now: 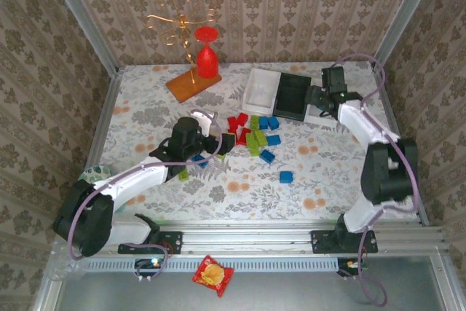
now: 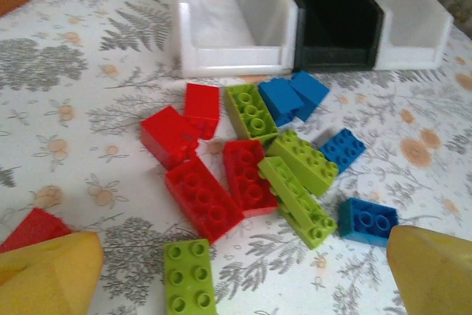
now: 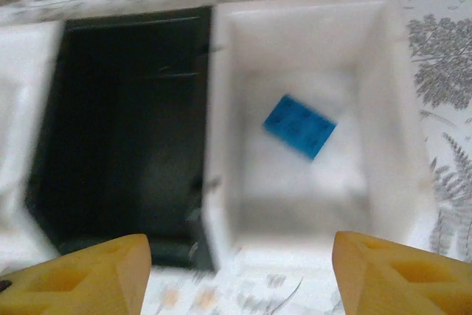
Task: Sort the legos into containers by color
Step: Place the lego in the container, then pick up the lego from the bottom-center of the table.
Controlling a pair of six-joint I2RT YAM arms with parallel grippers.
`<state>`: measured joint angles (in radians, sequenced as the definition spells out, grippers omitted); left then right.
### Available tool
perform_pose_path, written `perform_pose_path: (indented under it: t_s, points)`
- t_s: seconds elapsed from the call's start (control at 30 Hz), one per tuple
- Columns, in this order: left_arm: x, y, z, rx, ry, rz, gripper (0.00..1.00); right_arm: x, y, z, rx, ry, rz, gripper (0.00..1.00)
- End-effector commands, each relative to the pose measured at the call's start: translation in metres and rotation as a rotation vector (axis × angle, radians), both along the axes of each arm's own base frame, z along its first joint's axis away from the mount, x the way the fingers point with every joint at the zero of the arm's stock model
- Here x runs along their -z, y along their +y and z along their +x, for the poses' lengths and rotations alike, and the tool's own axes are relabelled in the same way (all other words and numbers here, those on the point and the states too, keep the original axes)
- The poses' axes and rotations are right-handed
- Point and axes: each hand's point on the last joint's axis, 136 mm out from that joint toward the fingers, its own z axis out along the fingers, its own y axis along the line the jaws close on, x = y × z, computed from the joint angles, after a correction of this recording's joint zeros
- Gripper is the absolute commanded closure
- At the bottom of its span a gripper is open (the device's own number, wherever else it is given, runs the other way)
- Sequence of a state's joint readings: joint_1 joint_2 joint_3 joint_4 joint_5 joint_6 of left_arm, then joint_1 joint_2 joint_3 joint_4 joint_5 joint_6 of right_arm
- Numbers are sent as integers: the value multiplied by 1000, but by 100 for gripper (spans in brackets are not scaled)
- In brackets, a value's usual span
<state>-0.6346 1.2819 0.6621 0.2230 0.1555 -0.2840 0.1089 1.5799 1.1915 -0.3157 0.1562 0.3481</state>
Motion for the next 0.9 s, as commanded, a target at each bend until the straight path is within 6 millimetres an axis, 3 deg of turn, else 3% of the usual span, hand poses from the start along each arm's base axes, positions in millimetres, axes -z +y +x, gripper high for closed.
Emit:
perform_pose_path:
  t_s: [0.0, 0.1, 0.23, 0.4, 0.53, 0.67, 0.87]
  points:
    - [-13, -28, -21, 205, -35, -59, 0, 11, 28, -54, -59, 36, -11, 29]
    - [-5, -43, -45, 361, -42, -87, 0, 31, 57, -103, -139, 99, -22, 19]
    - [10, -51, -60, 452, 6, -85, 0, 62, 78, -157, -199, 218, -44, 15]
    - [19, -53, -77, 528, -14, -120, 0, 97, 98, -202, -253, 348, -34, 13]
    - [27, -53, -84, 564, -17, -119, 0, 119, 114, -214, -303, 415, -37, 13]
    - [26, -52, -83, 559, -22, -113, 0, 132, 124, -210, -329, 438, -47, 17]
    - [25, -48, -77, 517, -42, -95, 0, 148, 124, -207, -321, 485, -87, 39]
